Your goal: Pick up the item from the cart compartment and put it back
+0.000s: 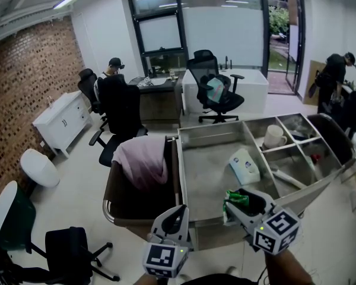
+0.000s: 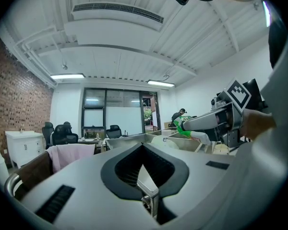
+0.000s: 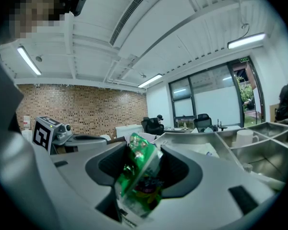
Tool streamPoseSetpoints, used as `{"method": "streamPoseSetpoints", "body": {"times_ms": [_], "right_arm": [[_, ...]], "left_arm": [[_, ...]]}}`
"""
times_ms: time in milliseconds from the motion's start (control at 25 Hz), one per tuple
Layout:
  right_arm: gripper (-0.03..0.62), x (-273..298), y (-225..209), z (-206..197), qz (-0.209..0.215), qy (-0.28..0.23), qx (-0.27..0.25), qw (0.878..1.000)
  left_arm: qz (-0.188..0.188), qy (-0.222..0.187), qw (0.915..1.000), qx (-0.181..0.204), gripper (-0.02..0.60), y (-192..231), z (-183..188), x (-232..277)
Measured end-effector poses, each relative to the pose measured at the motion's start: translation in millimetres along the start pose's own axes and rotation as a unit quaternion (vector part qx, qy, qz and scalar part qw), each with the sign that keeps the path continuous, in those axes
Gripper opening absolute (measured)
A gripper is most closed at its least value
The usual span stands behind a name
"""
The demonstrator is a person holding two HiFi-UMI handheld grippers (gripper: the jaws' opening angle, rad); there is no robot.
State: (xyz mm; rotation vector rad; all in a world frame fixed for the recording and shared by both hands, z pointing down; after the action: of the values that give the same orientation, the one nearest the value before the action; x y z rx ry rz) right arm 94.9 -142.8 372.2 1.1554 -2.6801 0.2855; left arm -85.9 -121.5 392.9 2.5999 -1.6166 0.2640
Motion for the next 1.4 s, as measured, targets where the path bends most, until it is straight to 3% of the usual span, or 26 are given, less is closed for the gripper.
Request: {"method": "streamPoseSetpoints", "body": {"times_ms": [320, 680, 1080, 1400], "right_arm": [[0.235, 8, -8, 4, -0.008, -0.004, -0.006, 1.0], [0.235, 38, -21, 51, -0.018, -0.019, -0.05, 0.998], [0.236, 103, -41, 74, -0.039, 0.024, -0.086, 0.995], [0.238, 167, -70, 56, -0.048, 0.092, -0.105, 0.989]], "left_arm": [[0.002, -0.001, 1.0, 0.008, 0.0, 4, -7, 3], [0.007, -0.003, 1.0, 0.003, 0.0, 7, -7, 0], [0.011, 0.0, 0.9999, -0.006, 0.0, 8, -5, -4], [0.015, -0.002, 0.9999, -0.004, 0.0, 11, -7, -6]]}}
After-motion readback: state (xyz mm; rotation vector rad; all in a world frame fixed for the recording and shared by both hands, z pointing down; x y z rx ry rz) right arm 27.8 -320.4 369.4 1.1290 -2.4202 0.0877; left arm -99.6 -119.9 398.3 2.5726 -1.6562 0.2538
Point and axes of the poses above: the fingertips, and each gripper's own axes: x forward along the fingers, y to its left, z out of its top, the point moved 5 cm from there along -x, backward along the fingers, and after that the axes turned 5 degrees about y, right-handed, at the moved point
